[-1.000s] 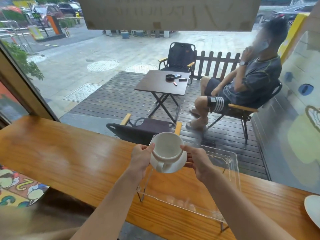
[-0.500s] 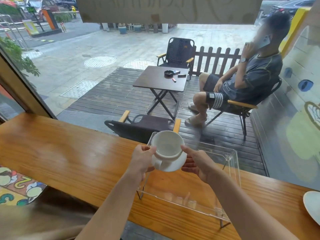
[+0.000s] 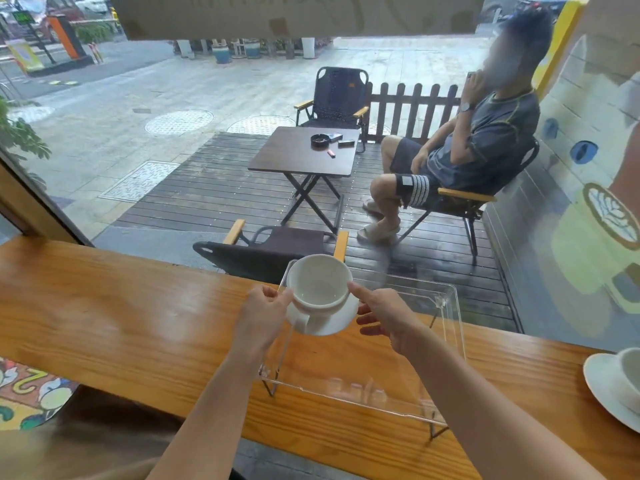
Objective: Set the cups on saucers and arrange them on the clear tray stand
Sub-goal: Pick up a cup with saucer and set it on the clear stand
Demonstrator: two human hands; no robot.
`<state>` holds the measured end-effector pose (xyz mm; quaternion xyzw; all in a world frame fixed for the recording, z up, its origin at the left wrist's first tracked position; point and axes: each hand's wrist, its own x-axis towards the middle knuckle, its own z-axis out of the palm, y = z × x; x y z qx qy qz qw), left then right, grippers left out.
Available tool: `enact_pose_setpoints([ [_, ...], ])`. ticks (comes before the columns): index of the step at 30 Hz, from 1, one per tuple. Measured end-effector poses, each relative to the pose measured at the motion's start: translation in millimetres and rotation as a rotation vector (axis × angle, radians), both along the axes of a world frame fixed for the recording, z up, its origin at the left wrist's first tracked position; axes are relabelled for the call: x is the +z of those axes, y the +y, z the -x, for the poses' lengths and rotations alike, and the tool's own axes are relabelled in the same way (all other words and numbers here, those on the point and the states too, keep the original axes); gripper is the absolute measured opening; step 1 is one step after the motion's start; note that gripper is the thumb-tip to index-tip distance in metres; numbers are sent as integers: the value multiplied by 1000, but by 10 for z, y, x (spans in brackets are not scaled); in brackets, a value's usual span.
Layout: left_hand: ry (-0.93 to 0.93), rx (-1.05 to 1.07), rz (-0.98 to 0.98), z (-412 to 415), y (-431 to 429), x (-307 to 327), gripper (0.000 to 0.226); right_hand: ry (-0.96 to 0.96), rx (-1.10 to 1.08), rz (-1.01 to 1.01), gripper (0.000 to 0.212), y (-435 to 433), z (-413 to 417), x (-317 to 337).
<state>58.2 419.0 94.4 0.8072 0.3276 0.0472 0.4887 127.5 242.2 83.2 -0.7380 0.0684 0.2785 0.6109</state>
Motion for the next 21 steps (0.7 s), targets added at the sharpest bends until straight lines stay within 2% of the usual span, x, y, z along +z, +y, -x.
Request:
enact_pose_setpoints([
  [3, -36, 4, -309, 22, -38, 104, 36, -94, 2, 34, 36, -134, 1, 52],
  [6, -94, -41, -410, -19, -186, 266, 37, -174, 4, 101, 35, -366, 20, 100],
  [11, -158, -245, -383, -190, -700, 433, 38, -255, -32, 175, 34, -918, 46, 219],
  [15, -179, -438, -312, -358, -1294, 412, 40, -272, -139, 230, 43, -1514, 100, 292],
  [21, -118, -692, -311, -571, -2297, 248, 44, -245, -344, 317, 51, -2564, 212, 323],
])
